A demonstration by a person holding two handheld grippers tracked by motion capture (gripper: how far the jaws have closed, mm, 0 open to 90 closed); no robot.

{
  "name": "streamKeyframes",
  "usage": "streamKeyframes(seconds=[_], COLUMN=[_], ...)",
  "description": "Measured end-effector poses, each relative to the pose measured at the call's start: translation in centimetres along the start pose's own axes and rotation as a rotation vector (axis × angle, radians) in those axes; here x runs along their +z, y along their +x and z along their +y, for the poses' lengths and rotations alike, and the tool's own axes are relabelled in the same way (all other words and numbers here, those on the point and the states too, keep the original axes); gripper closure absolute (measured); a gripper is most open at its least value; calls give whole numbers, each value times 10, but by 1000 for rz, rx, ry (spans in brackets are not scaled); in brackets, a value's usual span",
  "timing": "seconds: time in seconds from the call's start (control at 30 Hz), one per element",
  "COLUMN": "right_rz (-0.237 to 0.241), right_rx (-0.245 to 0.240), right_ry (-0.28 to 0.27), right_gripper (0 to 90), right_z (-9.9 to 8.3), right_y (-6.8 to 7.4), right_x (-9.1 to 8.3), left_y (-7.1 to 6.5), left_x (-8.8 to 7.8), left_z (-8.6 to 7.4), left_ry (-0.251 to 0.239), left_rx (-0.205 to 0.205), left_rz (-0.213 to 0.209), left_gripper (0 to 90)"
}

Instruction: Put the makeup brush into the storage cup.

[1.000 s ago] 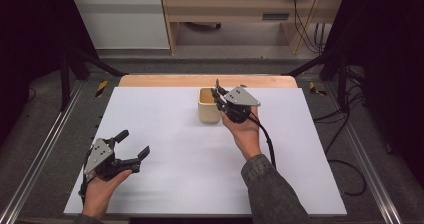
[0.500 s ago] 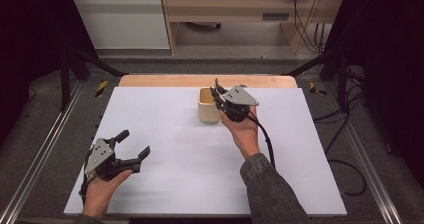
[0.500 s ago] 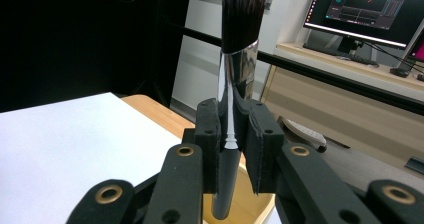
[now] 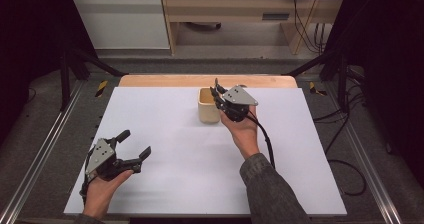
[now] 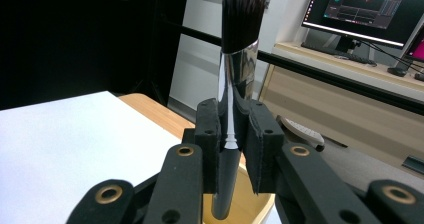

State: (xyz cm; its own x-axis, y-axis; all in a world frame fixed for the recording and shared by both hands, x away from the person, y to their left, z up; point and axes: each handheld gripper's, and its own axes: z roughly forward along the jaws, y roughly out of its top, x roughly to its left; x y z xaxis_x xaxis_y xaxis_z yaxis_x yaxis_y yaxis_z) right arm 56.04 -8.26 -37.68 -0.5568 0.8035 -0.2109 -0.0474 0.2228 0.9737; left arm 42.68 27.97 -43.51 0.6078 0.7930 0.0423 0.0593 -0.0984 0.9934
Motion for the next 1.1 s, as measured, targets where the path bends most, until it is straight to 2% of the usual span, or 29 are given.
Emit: streamKeyframes(seconds=[0.37,1.0,1.1], right_rz=[-1,1,0], right_rx=[-12,-3,-3], right_ry=[29,63,65], right_gripper=[783,780,730], right_z=[-8,-17,-17], right_y=[0,-1,0], right_x=[7,14,15], left_y=[1,2,3], left_x=[-1,-2,-2], left_z=[1,1,1], left_ry=[-5,-4,-3], left_rx=[1,-2,0], left_rz=[5,4,5], left_gripper=[64,67,66])
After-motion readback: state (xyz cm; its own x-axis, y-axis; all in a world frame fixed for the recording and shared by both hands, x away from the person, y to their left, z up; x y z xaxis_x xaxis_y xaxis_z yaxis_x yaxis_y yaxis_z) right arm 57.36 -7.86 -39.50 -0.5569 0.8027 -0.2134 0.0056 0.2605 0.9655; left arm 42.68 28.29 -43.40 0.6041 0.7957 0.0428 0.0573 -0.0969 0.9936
